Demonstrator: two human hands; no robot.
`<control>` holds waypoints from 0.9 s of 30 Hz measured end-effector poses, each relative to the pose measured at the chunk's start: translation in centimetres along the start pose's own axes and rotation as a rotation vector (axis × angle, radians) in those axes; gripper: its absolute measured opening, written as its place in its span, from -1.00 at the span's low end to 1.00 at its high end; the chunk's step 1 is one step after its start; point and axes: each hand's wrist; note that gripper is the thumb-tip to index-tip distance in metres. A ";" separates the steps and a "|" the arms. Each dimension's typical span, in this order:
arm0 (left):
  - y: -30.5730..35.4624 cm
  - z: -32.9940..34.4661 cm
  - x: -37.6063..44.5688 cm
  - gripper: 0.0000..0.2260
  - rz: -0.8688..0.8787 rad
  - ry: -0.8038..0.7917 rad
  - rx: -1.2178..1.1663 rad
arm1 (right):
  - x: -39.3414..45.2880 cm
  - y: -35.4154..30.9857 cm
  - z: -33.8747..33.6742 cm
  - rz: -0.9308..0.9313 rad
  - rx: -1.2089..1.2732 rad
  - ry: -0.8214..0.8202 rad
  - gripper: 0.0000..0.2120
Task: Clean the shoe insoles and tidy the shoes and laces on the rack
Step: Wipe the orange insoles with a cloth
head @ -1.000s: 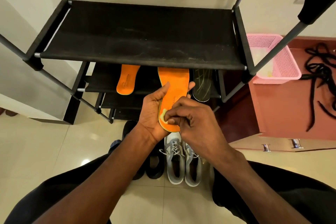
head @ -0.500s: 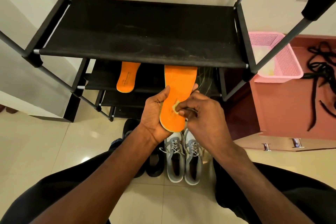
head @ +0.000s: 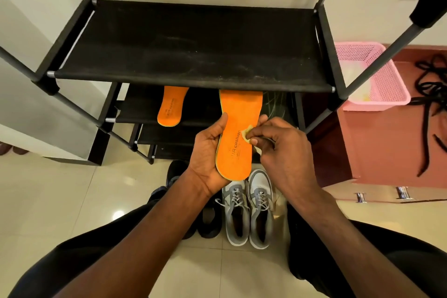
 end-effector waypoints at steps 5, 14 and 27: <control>0.5 -0.7 0.2 -0.43 0.088 -0.015 -0.106 | -0.4 -0.8 0.9 -0.037 0.094 -0.062 -0.80; 1.4 -1.5 0.4 -0.44 0.125 0.053 -0.245 | -0.7 -1.7 1.5 0.033 0.278 -0.115 -0.77; 1.6 -2.3 0.2 -0.39 0.113 -0.011 -0.282 | -1.3 -3.0 1.3 -0.057 0.461 -0.315 -0.78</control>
Point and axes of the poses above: each hand's wrist, its own x-axis towards the middle knuckle, its own z-axis out of the palm, y = z × x, and after that the axes turned 11 degrees about -y, right-handed
